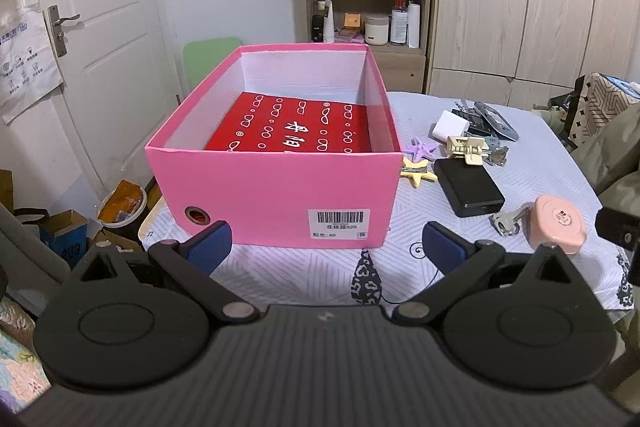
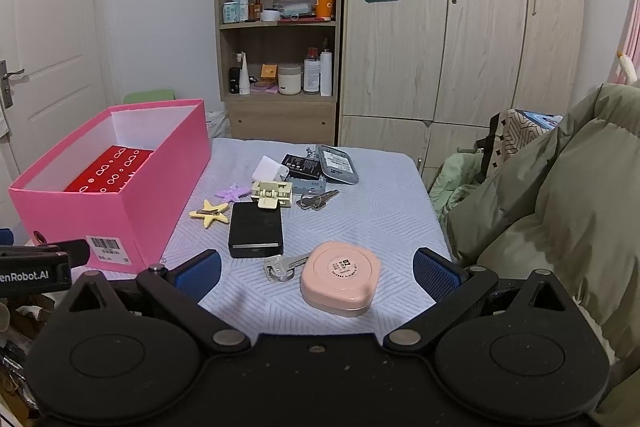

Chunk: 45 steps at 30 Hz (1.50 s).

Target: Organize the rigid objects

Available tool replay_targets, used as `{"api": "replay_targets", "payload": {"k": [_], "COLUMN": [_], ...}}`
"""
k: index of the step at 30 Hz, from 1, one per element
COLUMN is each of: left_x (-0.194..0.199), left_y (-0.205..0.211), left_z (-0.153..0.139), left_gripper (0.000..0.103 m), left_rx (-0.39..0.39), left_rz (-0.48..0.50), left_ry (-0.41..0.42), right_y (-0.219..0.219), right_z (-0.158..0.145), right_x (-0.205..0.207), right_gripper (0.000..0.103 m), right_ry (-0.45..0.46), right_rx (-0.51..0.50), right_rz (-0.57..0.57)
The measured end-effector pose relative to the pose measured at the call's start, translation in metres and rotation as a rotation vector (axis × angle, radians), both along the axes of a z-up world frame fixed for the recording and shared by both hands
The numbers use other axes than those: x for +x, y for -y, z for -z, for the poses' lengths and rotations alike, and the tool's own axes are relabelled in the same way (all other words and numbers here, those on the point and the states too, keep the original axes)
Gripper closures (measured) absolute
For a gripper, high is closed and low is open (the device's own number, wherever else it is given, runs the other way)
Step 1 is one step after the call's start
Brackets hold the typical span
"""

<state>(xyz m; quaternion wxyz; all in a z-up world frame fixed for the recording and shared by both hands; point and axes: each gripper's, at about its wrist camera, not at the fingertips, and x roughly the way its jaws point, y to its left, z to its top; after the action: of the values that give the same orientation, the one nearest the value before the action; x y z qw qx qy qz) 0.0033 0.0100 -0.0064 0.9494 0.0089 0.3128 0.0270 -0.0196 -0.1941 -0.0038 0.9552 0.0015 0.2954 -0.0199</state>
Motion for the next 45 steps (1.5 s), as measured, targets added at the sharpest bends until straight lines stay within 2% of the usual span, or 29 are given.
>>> {"api": "replay_targets", "payload": {"k": [45], "left_x": [-0.0047], "left_y": [-0.0080], "left_z": [-0.0030], "left_gripper": [0.000], "left_rx": [-0.006], "left_rz": [0.069], "left_ry": [0.001], "right_y": [0.0029], "right_z": [0.0008], "right_x": [-0.0024], "right_gripper": [0.000], "right_ry": [0.008], "right_rx": [0.013], "right_rz": [0.014]}}
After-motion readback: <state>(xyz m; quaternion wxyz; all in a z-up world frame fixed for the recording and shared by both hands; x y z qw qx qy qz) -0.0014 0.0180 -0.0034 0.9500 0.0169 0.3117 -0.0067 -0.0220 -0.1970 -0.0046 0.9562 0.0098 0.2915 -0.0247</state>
